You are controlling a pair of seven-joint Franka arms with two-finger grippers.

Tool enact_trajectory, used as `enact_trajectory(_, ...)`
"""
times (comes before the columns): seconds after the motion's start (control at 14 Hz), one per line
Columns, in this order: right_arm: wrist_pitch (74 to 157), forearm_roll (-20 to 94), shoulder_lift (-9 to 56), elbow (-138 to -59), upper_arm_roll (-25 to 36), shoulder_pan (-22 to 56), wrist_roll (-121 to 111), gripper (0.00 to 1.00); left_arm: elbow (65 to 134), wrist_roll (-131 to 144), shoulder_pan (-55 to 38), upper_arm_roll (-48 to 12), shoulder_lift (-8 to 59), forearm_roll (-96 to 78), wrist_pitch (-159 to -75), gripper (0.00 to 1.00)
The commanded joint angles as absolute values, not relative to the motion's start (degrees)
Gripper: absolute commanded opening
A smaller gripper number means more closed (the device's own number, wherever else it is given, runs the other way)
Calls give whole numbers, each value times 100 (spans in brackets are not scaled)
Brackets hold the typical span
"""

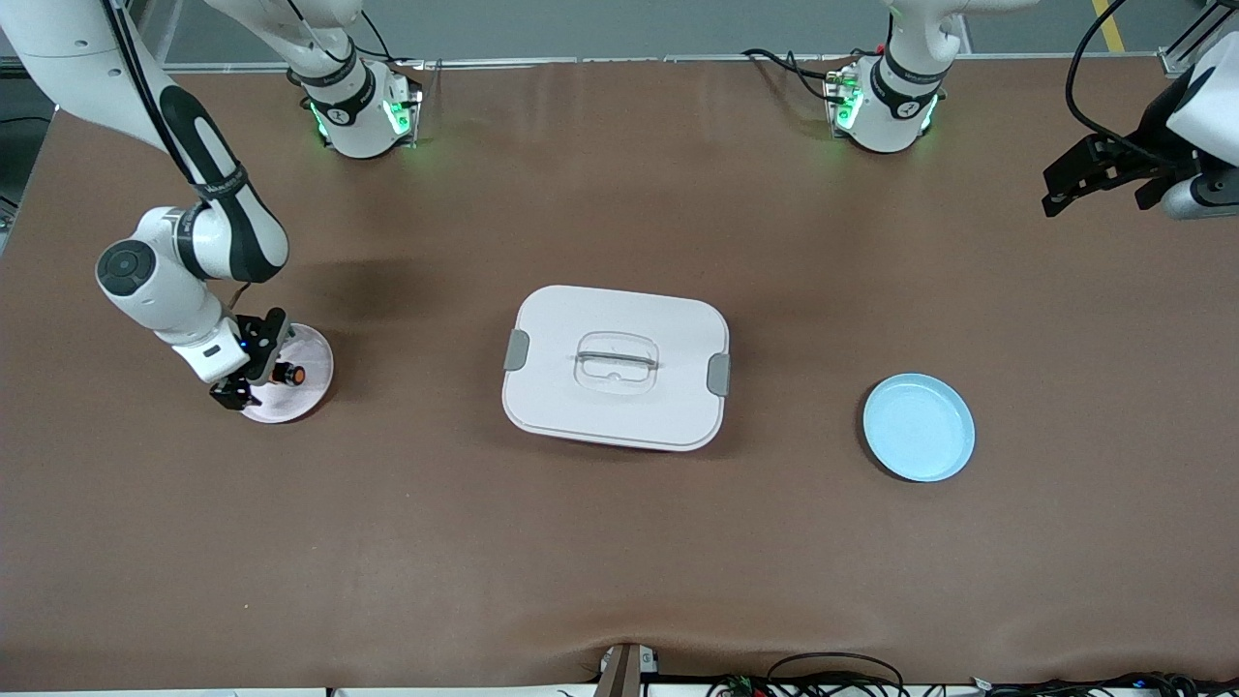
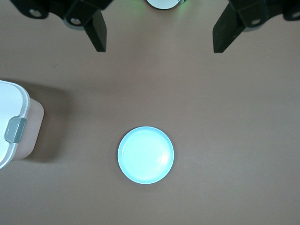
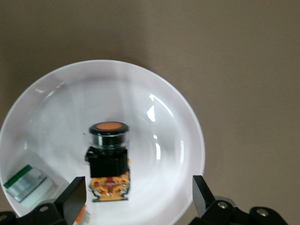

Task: Transfer orange switch to right arm and place
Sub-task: 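Lower the switch onto the white plate and open the right gripper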

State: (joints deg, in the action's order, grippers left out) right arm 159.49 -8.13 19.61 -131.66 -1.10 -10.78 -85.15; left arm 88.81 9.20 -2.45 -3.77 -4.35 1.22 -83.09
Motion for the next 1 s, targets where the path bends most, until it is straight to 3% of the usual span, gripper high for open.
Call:
enact_trajectory(0.0, 15664, -870, 1548, -13149, -97, -1187, -8490, 100, 8991, 861, -176, -422, -536, 35, -8332, 100)
enact_trajectory(0.36, 14653, -861, 1047, -13113, -114, -1143, -6089, 100, 9009, 870, -158, -413, -519, 35, -8332, 100)
enact_trajectory(0.93, 14344, -853, 738, -13140, -149, -1108, -2421, 100, 9026, 879, -149, -404, -466, 44, -8429, 100)
